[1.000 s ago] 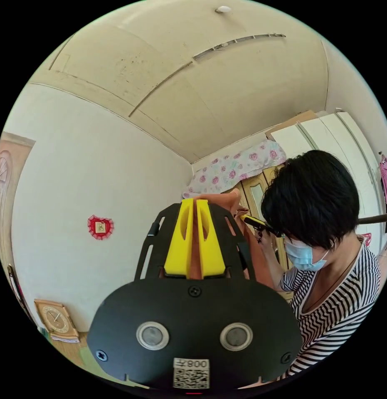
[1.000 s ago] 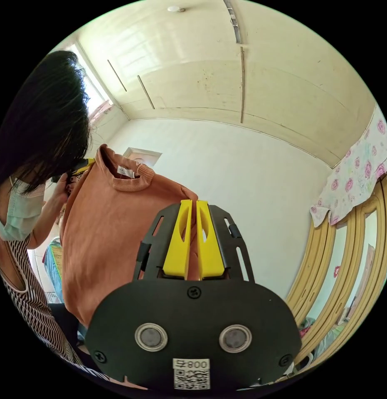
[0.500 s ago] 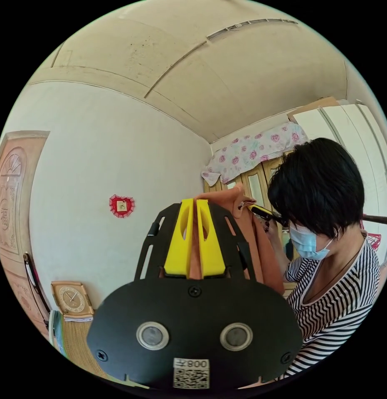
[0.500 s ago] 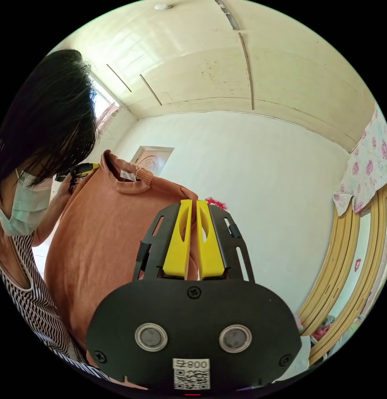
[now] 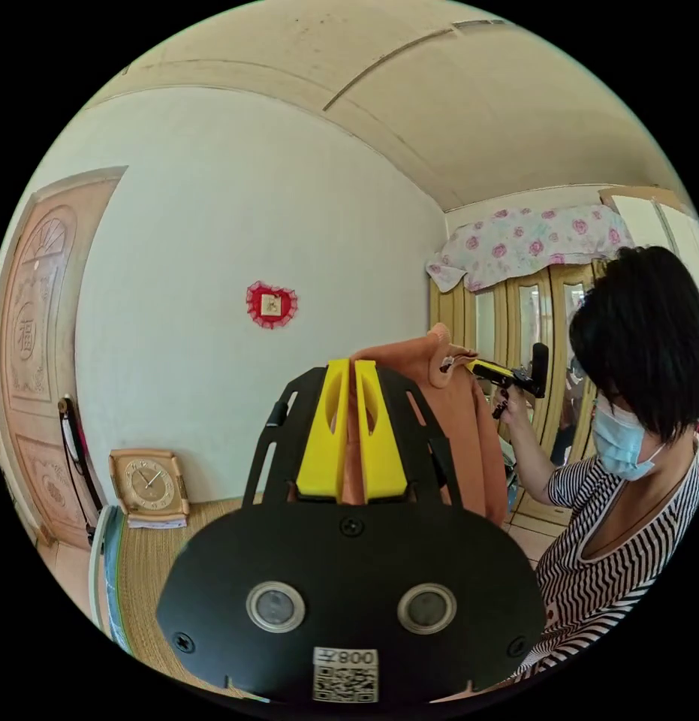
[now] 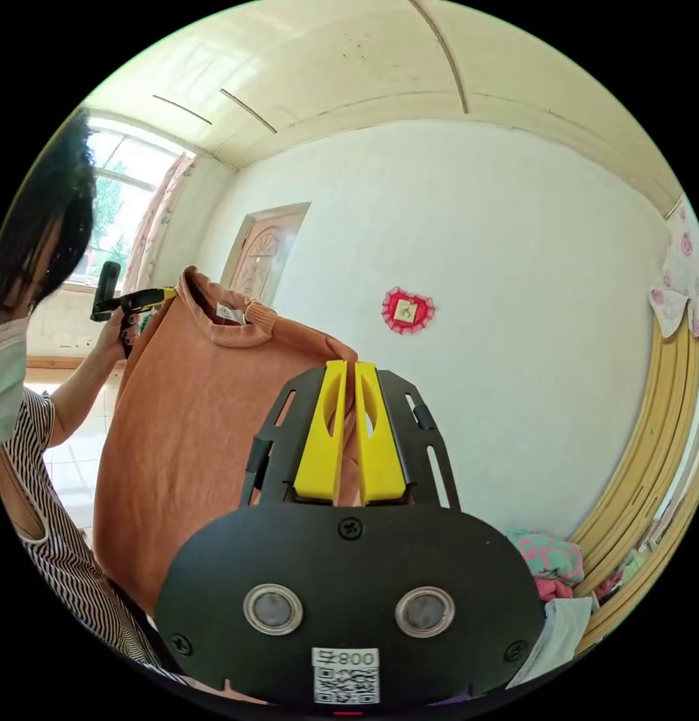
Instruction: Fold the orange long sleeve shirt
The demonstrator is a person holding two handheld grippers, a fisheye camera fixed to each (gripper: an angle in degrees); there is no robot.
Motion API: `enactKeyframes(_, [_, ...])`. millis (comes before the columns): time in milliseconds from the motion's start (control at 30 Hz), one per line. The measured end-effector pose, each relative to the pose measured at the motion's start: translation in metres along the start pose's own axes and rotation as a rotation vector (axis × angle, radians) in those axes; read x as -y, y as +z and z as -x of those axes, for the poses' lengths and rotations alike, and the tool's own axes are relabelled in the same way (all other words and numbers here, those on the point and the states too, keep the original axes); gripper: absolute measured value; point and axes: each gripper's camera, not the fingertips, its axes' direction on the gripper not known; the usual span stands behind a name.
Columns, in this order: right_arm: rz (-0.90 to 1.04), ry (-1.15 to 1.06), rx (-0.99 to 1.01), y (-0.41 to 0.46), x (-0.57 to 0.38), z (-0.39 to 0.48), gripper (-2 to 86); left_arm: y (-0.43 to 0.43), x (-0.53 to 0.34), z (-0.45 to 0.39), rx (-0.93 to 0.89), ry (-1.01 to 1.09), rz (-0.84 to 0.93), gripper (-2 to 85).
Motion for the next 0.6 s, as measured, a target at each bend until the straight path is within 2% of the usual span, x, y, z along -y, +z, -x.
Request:
enactKeyframes(167, [0.269,0.092,0.082,0.215,-0.035,-0.054,1.6,0.146,-0.034,0.114,0.093,-0.205,0.226,1.9])
enactKeyframes(233, [0.434,0.169,0.139,0.335,-0.077,-0.08,2.7,0.204,-0.062,0.159,0.107,-0.285,0.329,2.5])
enactKeyframes(267, [0.485,0.185,0.149,0.365,-0.091,-0.086,3.2,0.241,-0.089,0.188,0.138,-0.351,0.403,3.1])
enactKeyframes(333, [0.689,0.267,0.181,0.471,-0.162,-0.102,3.3,0.29,-0.139,0.228,0.135,-0.482,0.521,4.0])
enactKeyframes(433, [0.884,0.36,0.114,0.547,-0.265,-0.114,2.1,0.331,-0.231,0.268,0.187,-0.652,0.664,5.4])
enactKeyframes(600, [1.018,0.411,0.175,0.563,-0.417,-0.114,5.5,0.328,-0.353,0.279,0.197,-0.723,0.885,7.9])
